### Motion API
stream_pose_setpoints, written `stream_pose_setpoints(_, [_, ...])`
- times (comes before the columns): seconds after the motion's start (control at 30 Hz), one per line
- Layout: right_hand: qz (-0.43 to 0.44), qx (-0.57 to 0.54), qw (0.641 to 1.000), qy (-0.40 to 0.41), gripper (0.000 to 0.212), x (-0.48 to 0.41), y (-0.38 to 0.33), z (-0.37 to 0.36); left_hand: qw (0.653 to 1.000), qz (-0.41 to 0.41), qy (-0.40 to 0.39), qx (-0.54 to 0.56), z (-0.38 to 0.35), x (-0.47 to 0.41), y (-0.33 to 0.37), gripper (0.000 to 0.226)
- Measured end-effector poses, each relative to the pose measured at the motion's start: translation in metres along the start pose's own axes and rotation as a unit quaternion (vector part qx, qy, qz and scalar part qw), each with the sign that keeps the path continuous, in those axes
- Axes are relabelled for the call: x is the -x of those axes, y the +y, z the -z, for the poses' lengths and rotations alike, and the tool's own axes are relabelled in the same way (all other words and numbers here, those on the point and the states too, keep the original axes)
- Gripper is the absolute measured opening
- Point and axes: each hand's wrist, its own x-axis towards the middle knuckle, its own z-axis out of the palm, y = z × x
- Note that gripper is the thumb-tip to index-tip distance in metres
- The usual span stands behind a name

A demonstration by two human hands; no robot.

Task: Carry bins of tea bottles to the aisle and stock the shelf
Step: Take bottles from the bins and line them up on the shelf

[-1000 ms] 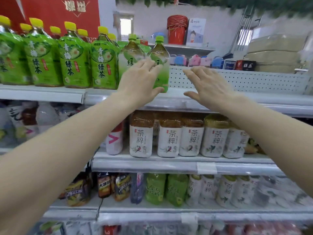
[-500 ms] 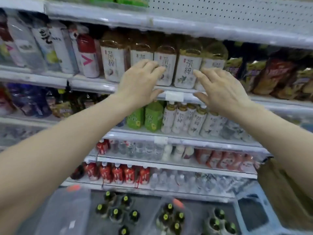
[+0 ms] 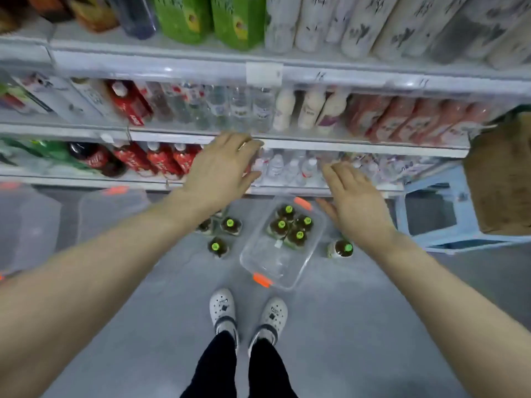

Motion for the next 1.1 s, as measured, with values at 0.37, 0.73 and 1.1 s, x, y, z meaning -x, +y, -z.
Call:
stream_pose_setpoints(0.37, [-0.203, -0.152, 0.950, -0.182, 0.065, 0.127, -0.024, -0.301, 0.971, 0.080, -0.192, 0.119, -0.302, 0.124, -0.032, 0.061])
stream_pose_setpoints(0.73, [-0.285, -0.183, 0.910, -0.239, 0.080, 0.073, 0.009, -0.550, 0.957, 0.078, -0.257, 0.109, -0.517, 0.180, -0.061, 0.075])
stream_pose_setpoints(1.1, [-0.295, -0.193, 0.924, -0.150, 0.047, 0.052, 0.032, -0.604, 0.971, 0.073, -0.219, 0.060, -0.557, 0.183, -0.067, 0.072])
